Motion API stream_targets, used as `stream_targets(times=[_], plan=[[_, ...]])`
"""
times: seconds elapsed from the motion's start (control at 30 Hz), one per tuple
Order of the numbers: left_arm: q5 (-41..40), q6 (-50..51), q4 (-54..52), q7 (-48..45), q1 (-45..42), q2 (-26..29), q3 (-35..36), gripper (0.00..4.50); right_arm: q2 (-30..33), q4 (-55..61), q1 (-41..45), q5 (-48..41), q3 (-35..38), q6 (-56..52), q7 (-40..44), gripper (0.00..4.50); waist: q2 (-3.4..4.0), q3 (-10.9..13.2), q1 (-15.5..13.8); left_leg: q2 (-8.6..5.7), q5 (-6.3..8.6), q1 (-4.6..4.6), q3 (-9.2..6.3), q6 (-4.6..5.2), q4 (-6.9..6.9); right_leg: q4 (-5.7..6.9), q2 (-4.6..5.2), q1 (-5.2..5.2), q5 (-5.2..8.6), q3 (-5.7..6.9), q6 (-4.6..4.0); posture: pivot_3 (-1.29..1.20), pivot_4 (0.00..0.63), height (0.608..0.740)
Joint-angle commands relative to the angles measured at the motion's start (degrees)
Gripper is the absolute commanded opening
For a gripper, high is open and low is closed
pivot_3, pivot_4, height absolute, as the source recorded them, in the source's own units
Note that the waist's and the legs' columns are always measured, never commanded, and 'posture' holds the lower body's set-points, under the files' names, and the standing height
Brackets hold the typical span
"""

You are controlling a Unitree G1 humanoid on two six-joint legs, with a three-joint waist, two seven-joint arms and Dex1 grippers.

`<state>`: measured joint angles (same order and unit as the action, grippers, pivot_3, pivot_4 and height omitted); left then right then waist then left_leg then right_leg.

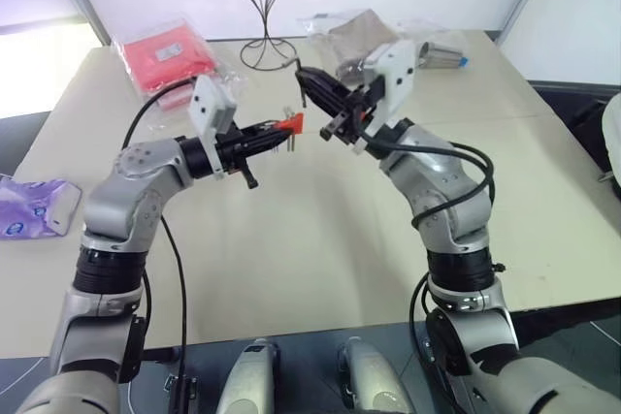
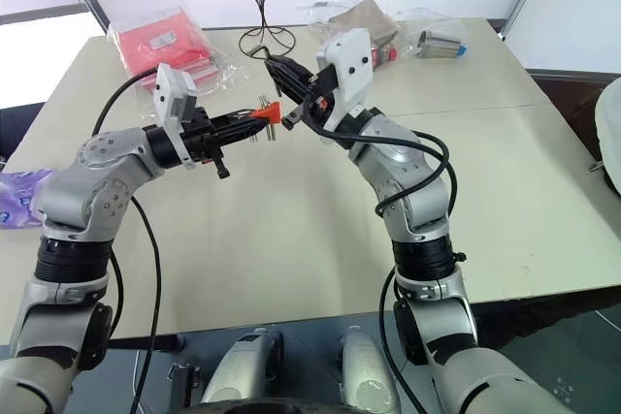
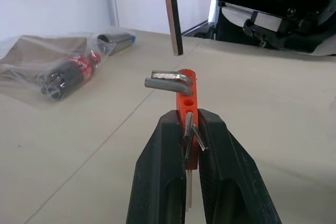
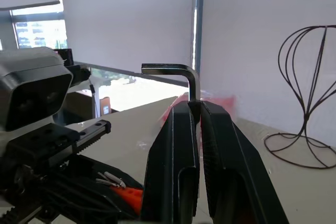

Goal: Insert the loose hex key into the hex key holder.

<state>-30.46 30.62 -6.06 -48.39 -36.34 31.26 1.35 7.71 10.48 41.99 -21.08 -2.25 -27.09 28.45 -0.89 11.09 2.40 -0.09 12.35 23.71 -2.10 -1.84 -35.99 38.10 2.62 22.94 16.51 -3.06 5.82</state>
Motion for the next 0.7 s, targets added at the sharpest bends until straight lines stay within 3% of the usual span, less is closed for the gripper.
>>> stream_targets(times=[0.03,0.7], plan=[[-0.2,-0.6,-1.4,0.2,-1.6,0.2,1.4,0.00,-0.2,3.1,0.1,-1.7,-0.7,0.3,0.8,0.10,0.00,0.0,0.0,0.00,0.00,0.00,0.00,0.00,0.00,0.00,0.00,0.00,0.00,0.00,0.00,0.00,0.150,0.740],[-1.1,0.4,-2.6,1.0,-1.7,0.3,1.8,0.00,0.4,1.8,1.3,-1.5,-0.5,1.4,0.0,0.10,0.00,0.0,0.0,0.00,0.00,0.01,0.00,0.00,0.01,-0.01,0.00,0.01,0.00,0.00,0.00,0.00,0.150,0.740]])
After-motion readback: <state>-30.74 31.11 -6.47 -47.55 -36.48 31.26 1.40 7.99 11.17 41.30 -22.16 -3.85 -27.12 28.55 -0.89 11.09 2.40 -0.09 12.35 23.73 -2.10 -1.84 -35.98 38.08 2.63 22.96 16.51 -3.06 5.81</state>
